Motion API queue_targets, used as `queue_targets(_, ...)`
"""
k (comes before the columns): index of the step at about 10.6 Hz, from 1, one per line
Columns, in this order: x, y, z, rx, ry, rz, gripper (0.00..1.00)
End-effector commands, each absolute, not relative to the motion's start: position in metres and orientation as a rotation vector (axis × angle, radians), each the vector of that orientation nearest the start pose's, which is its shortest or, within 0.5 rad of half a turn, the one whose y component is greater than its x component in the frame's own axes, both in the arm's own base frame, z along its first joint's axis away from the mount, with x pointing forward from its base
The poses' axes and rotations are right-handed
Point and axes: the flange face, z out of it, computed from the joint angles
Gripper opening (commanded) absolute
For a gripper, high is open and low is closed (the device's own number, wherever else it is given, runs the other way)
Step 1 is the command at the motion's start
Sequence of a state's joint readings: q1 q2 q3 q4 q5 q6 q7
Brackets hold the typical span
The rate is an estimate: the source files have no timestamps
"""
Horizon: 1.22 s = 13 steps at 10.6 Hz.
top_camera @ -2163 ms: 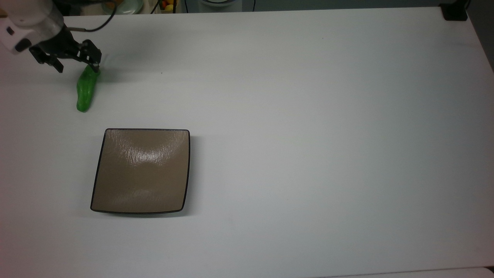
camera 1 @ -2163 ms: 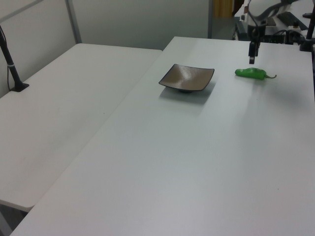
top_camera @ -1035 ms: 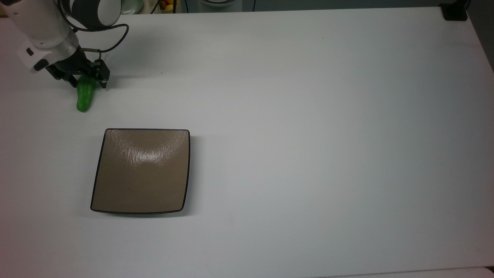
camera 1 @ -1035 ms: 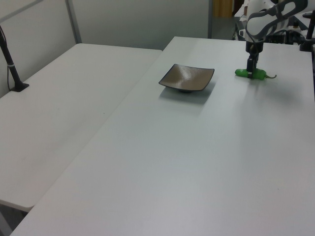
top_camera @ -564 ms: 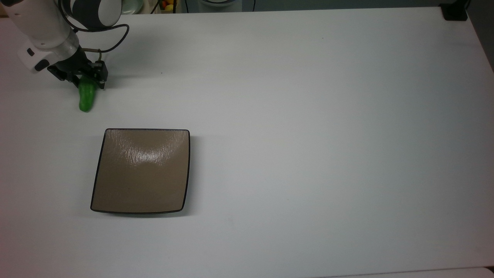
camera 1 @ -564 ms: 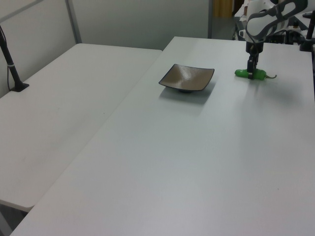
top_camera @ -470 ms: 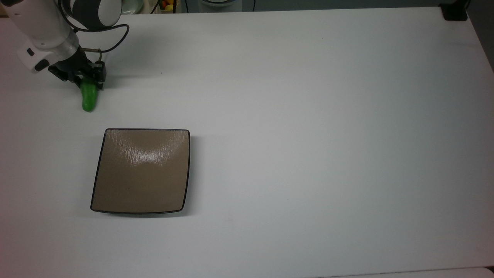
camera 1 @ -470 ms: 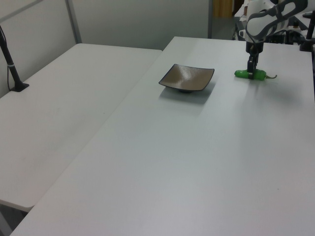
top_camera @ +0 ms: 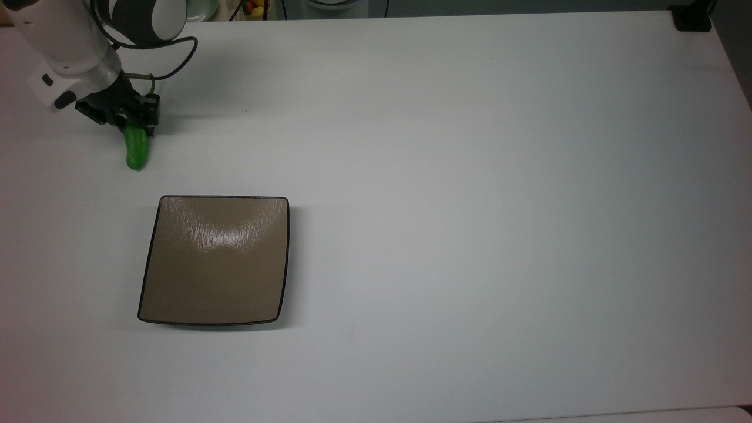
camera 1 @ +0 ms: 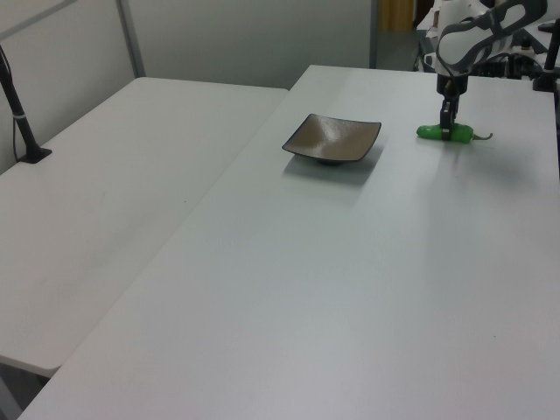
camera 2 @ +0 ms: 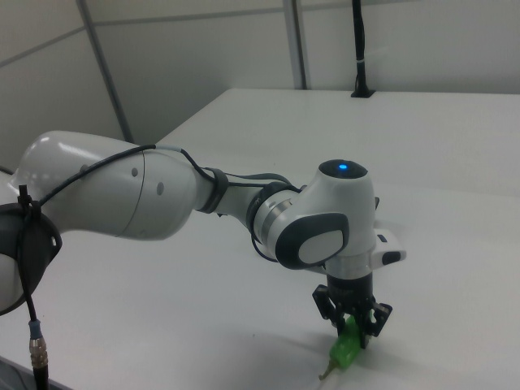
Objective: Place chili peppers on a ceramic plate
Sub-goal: 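Close the gripper around the green chili pepper, then lift the held pepper and carry it over the ceramic plate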
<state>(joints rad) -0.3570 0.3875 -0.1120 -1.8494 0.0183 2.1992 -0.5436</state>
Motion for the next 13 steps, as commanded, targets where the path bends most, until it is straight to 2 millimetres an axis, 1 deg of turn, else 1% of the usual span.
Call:
queue_targets(1, 0.565, -0.268, 0.343, -3.146, -0.177, 0.102, 0.02)
queue_targets(2, 0.564, -0.267, 0.357, -3.145, -0.179, 0.097, 0.02)
queue_targets(3, 0.569, -0.257, 0.375, -3.140, -0.206, 0.102, 0.02)
queue_targets(4, 0.575, -0.252, 0.395, -3.136, -0.211, 0.115, 0.02)
queue_targets(5, 0.583, -0.244, 0.416, -3.128, -0.233, 0.136, 0.02)
queue_targets(7, 0.593, -0.235, 0.461, -3.112, -0.242, 0.165, 0.02)
queue_targets(8, 0.600, -0.225, 0.481, -3.113, -0.265, 0.147, 0.02)
queue_targets(9, 0.602, -0.220, 0.495, -3.104, -0.268, 0.129, 0.02)
queue_targets(10, 0.611, -0.203, 0.507, -3.100, -0.309, 0.098, 0.02)
queue_targets(11, 0.618, -0.189, 0.513, -3.102, -0.306, 0.070, 0.02)
queue_targets(12, 0.624, -0.181, 0.516, -3.109, -0.278, 0.044, 0.02)
queue_targets(13, 0.632, -0.169, 0.515, -3.102, -0.279, 0.030, 0.02)
